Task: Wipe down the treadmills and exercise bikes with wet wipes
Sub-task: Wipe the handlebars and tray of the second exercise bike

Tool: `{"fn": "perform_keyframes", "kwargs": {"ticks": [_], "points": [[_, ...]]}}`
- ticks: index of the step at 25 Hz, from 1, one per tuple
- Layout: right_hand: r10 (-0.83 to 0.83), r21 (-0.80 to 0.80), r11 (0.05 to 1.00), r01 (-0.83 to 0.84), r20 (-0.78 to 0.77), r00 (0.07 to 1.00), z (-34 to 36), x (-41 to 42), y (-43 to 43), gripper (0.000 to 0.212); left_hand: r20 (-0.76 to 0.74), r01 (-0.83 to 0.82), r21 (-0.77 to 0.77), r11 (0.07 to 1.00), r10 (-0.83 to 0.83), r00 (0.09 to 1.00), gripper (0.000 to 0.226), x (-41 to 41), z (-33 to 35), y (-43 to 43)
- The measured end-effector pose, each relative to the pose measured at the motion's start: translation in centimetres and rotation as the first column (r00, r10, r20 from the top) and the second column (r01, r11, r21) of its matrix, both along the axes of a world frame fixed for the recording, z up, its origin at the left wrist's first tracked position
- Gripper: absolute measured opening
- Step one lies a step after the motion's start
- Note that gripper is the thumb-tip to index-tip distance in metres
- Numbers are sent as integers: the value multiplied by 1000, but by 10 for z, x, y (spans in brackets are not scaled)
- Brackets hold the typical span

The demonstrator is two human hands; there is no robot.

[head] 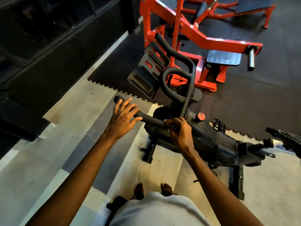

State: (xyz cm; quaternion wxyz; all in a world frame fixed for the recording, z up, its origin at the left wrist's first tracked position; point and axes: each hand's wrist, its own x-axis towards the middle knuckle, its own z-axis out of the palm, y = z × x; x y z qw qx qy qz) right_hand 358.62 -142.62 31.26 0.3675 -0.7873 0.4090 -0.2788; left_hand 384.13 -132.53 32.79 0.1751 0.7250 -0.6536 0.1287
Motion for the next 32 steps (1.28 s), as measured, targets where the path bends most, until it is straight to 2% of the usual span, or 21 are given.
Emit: {"fn": "perform_keyframes", "kwargs": {"ticks": [5, 11, 16, 19, 21, 26, 32], "points": [[-200, -1, 980, 200, 67, 978, -2, 4, 4, 14, 54, 64, 4, 998, -64, 996, 37, 3, 3, 1], [-189, 7, 982, 189, 70, 980, -5, 23, 30, 17, 106, 121, 8, 993, -122, 987, 43, 8, 6, 1], [-363, 48, 932, 360, 126, 923, -3, 14, 29, 18, 137, 182, -6, 983, -180, 974, 47, 15, 11, 1], [-292, 60, 956, 286, 120, 949, -4, 39, 46, 26, 131, 185, -36, 982, -179, 975, 46, 20, 13, -2], [-246, 50, 969, 242, 114, 963, -3, 41, 49, 23, 133, 172, -50, 984, -164, 977, 46, 22, 12, -1], [-324, 77, 946, 316, 156, 933, 0, 27, 41, 20, 129, 183, -30, 983, -177, 976, 47, 27, 9, -3], [-251, 56, 968, 245, 139, 958, -4, 43, 47, 19, 92, 202, -46, 978, -198, 976, 47, 29, 2, -5]]}}
